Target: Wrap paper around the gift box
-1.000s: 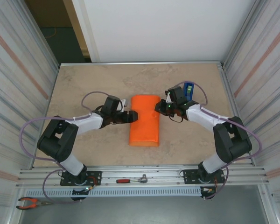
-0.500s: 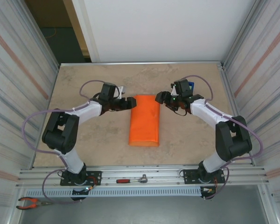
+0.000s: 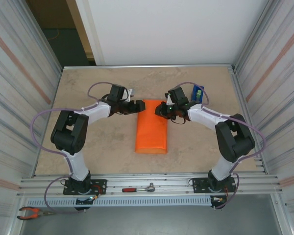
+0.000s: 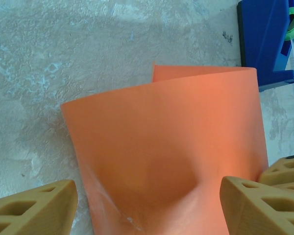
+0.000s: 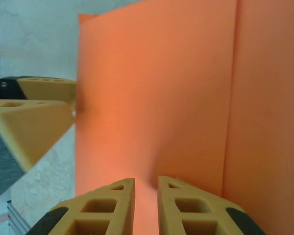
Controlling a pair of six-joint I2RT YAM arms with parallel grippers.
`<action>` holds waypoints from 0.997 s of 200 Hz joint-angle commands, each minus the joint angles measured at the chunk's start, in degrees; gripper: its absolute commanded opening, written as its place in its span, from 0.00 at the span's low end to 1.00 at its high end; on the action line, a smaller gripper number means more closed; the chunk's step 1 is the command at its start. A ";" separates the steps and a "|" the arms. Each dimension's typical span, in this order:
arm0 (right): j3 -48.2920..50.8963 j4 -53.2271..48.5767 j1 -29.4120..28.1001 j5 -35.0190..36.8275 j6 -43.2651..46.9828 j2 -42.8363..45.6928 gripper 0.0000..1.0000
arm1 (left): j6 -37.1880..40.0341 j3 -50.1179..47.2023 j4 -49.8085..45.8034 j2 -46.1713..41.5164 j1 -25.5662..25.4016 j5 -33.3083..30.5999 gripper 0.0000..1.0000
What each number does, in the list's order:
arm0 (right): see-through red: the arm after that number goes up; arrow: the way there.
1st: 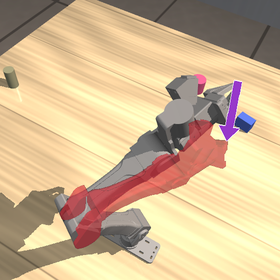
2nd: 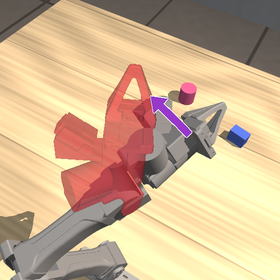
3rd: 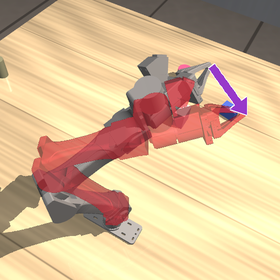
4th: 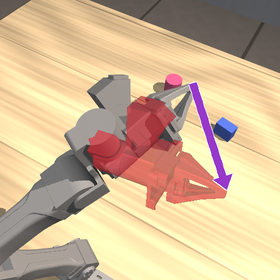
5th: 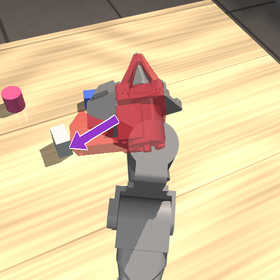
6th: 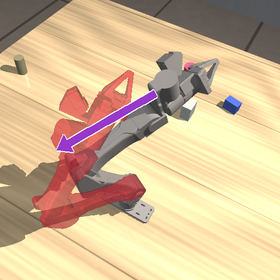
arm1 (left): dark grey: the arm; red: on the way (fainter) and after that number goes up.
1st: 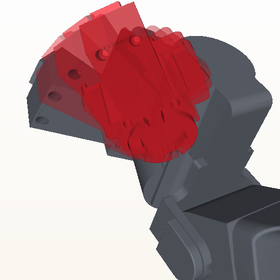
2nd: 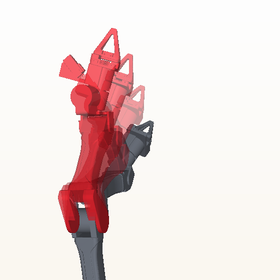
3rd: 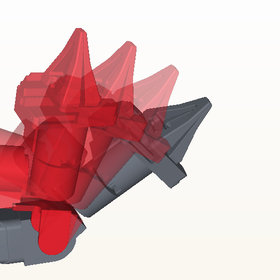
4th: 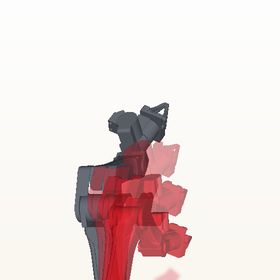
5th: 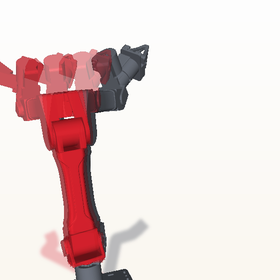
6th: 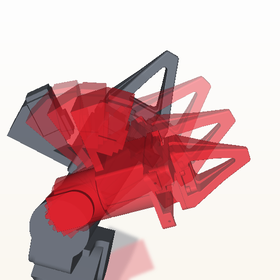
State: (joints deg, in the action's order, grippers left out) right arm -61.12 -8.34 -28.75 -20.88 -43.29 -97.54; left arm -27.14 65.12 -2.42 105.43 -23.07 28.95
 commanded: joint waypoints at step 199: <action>10.96 3.40 -3.48 9.04 -3.12 14.02 0.13 | 2.29 -23.12 5.33 -31.72 0.46 -4.77 0.99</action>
State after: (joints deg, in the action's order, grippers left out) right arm -49.47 -9.52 -31.20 -13.21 -44.82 -81.54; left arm -25.10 44.73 1.19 75.70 -22.83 26.52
